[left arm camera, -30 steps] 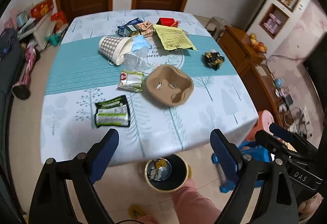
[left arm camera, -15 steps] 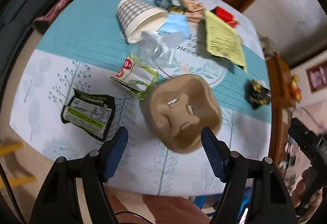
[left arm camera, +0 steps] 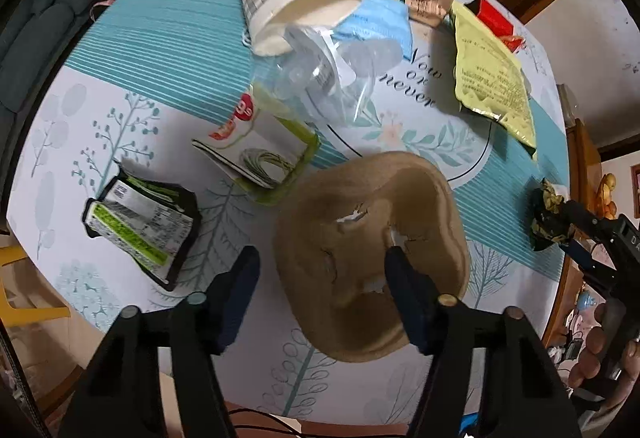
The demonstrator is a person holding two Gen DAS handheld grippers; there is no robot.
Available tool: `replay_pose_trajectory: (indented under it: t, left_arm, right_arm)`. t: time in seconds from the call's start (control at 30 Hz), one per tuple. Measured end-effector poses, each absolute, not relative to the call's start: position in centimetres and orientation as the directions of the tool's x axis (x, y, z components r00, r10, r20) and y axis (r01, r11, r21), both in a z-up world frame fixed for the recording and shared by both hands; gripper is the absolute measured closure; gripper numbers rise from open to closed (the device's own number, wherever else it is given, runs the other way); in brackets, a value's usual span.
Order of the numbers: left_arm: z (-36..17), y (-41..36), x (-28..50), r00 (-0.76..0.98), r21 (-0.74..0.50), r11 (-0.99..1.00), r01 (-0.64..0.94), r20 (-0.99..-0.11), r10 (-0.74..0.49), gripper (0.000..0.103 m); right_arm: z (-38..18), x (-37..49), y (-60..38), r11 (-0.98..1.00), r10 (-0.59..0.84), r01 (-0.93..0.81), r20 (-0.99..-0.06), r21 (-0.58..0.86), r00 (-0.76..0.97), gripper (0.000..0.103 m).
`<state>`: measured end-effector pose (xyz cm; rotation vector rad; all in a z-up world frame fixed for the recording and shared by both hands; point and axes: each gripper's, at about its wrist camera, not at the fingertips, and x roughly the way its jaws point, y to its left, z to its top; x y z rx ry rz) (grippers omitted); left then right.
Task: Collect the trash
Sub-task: 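Grasp the black-and-gold wrapper with the right tool while the left tool grasps the beige pulp carrier, then carry the wrapper and pulp carrier in both tools over the black bin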
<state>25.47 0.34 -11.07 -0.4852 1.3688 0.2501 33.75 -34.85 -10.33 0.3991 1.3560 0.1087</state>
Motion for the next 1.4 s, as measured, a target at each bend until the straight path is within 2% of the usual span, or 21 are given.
replay_pose_trajectory:
  t: [0.07,0.1,0.13,0.17,0.27,0.4,0.77,0.97,1.4]
  left_arm:
    - [-11.6,0.1,25.7,0.179,-0.182,0.881,-0.438,-0.977,-0.112,0.05]
    - [-11.6,-0.1,25.8,0.176,-0.181,0.882,-0.435,-0.978,-0.114,0.056]
    - [-11.8,-0.2,25.9,0.171,-0.179,0.884,-0.431,-0.979,-0.114,0.059]
    - [-11.9,-0.3,26.0,0.166,-0.179,0.886,-0.428,-0.979,-0.117,0.065]
    - [-12.3,-0.6,26.2,0.15,-0.177,0.889,-0.423,-0.981,-0.124,0.082]
    - [-11.9,-0.7,25.9,0.174,-0.176,0.9,-0.398,-0.978,-0.114,0.086]
    - [-7.5,-0.8,24.1,0.243,-0.195,0.935,-0.297,-0.962,-0.123,0.091]
    - [-4.5,-0.3,21.9,0.291,-0.234,0.958,-0.169,-0.94,-0.178,0.091]
    - [1.3,2.9,12.2,0.349,-0.26,0.95,0.17,-0.886,-0.305,0.091]
  right_arm:
    - [-10.8,33.9,-34.8,0.927,0.308,0.15,-0.928,0.342,0.211,0.027]
    - [-11.1,33.8,-34.6,0.925,0.317,0.146,-0.925,0.35,0.21,0.03]
    - [-11.2,33.8,-34.5,0.925,0.321,0.141,-0.923,0.354,0.21,0.033]
    - [-11.2,33.8,-34.3,0.923,0.33,0.131,-0.92,0.361,0.211,0.042]
    - [-10.8,33.6,-33.3,0.947,0.283,0.089,-0.932,0.309,0.227,0.044]
    - [-10.3,33.0,-32.6,0.958,0.261,0.051,-0.932,0.282,0.252,0.048]
    - [-7.4,27.5,-30.8,0.95,0.287,0.024,-0.906,0.31,0.312,0.05]
    - [-5.8,22.1,-28.2,0.945,0.292,0.037,-0.892,0.324,0.345,0.05]
    - [-2.1,6.8,-20.8,0.925,0.179,0.216,-0.859,0.314,0.48,0.05]
